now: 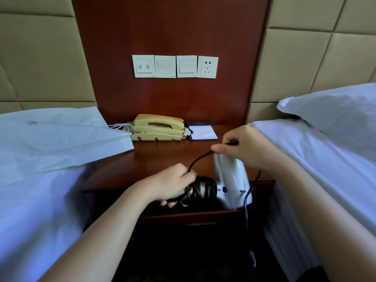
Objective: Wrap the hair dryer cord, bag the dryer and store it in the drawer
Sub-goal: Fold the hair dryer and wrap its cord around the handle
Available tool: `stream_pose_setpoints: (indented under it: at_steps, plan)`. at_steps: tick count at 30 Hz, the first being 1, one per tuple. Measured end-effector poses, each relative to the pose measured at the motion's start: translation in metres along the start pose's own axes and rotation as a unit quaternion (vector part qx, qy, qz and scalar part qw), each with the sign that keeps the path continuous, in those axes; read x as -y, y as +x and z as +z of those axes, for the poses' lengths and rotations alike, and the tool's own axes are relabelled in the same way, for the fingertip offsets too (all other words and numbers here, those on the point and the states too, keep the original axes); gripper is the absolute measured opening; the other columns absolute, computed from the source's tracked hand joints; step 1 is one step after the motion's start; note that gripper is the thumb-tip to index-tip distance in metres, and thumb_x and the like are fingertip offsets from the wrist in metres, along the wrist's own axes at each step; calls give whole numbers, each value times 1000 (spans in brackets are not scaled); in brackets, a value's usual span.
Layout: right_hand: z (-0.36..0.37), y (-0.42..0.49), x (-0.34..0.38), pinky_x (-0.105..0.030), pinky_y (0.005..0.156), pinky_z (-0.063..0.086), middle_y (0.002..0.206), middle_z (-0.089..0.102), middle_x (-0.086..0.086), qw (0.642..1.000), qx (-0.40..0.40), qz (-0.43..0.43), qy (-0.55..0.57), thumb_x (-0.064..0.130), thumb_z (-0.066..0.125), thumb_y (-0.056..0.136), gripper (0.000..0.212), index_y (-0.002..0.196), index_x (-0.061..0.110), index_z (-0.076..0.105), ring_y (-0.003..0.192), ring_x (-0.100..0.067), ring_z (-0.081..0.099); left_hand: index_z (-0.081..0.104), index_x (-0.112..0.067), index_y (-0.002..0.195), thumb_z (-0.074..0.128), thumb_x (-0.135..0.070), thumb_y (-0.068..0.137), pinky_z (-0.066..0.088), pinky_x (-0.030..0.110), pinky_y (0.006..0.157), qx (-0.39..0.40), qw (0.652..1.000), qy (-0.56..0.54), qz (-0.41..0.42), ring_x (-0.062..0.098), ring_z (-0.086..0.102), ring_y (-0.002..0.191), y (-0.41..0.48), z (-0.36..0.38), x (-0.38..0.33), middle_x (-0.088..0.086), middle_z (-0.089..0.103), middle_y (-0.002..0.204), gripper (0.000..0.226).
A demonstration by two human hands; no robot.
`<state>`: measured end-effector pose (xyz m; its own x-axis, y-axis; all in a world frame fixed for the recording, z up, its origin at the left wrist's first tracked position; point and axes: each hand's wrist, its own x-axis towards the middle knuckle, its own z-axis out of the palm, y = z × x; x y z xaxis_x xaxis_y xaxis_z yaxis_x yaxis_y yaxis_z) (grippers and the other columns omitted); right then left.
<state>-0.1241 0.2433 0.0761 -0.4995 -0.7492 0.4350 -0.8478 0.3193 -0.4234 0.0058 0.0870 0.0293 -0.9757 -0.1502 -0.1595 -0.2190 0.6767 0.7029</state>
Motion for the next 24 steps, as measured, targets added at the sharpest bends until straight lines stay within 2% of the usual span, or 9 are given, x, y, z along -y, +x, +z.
stream_pose_setpoints:
  at_steps: [4, 7, 11, 13, 17, 19, 20, 22, 24]
  plan:
    - [1, 3, -22, -17, 46, 23, 48, 33, 4, 997, 4, 14, 78, 36, 65, 83, 48, 46, 19, 40, 45, -8, 28, 52, -1, 83, 29, -16, 95, 30, 18, 32, 17, 999, -37, 2, 17, 41, 31, -4, -4, 2, 7, 43, 42, 30]
    - [1, 5, -37, -16, 43, 19, 43, 28, 12, 989, -12, 63, 136, 32, 61, 88, 50, 45, 21, 36, 41, -5, 25, 50, 9, 78, 29, -13, 95, 29, 19, 34, 40, 995, -89, 10, 18, 40, 29, -6, -8, 3, 6, 46, 40, 35]
    - [3, 4, -58, -17, 39, 16, 42, 25, 11, 965, -33, 143, 218, 34, 56, 91, 49, 51, 20, 31, 38, -5, 19, 50, 2, 75, 26, -10, 95, 26, 19, 35, 62, 981, -180, 34, 16, 36, 25, -10, -13, 3, 2, 46, 35, 34]
    - [6, 1, -63, -19, 40, 17, 43, 29, 6, 951, -19, 172, 255, 33, 55, 91, 45, 53, 18, 36, 38, -7, 21, 50, 8, 75, 26, -11, 96, 26, 16, 33, 64, 972, -223, 40, 16, 34, 24, -9, -13, 4, 15, 45, 41, 37]
    - [12, -1, -69, -39, 51, 31, 53, 47, -25, 960, 18, 194, 200, 1, 53, 91, 25, 69, -11, 55, 44, -25, 44, 51, 11, 75, 24, -15, 98, 28, 13, 31, 40, 948, -311, 52, 17, 35, 23, -4, -14, 7, 28, 49, 60, 44]
    - [17, 1, -72, -32, 57, 30, 55, 48, -15, 955, 23, 215, 202, -10, 50, 88, 17, 83, -25, 53, 49, -9, 50, 54, 9, 71, 20, -16, 98, 28, 12, 31, 26, 935, -346, 72, 15, 35, 23, -1, -17, 10, 25, 55, 53, 50]
    - [19, 2, -72, -28, 58, 29, 60, 45, -12, 954, 23, 213, 211, -7, 51, 88, 20, 83, -27, 51, 54, -13, 45, 54, 8, 72, 19, -18, 98, 27, 12, 31, 14, 930, -361, 75, 14, 35, 23, 0, -20, 10, 22, 57, 53, 51]
    - [20, 0, -68, -20, 47, 26, 52, 39, -5, 949, 45, 199, 240, 9, 54, 92, 32, 65, -8, 51, 46, -13, 35, 53, 6, 78, 21, -24, 100, 27, 14, 32, -29, 926, -370, 73, 14, 35, 25, 0, -21, 15, 18, 58, 54, 49]
    - [20, -3, -62, -17, 38, 21, 48, 30, 0, 950, 95, 175, 242, 26, 52, 95, 36, 63, 9, 52, 40, -9, 25, 52, 4, 87, 24, -29, 101, 27, 15, 33, -73, 920, -381, 57, 15, 36, 28, 1, -23, 22, 18, 57, 57, 46]
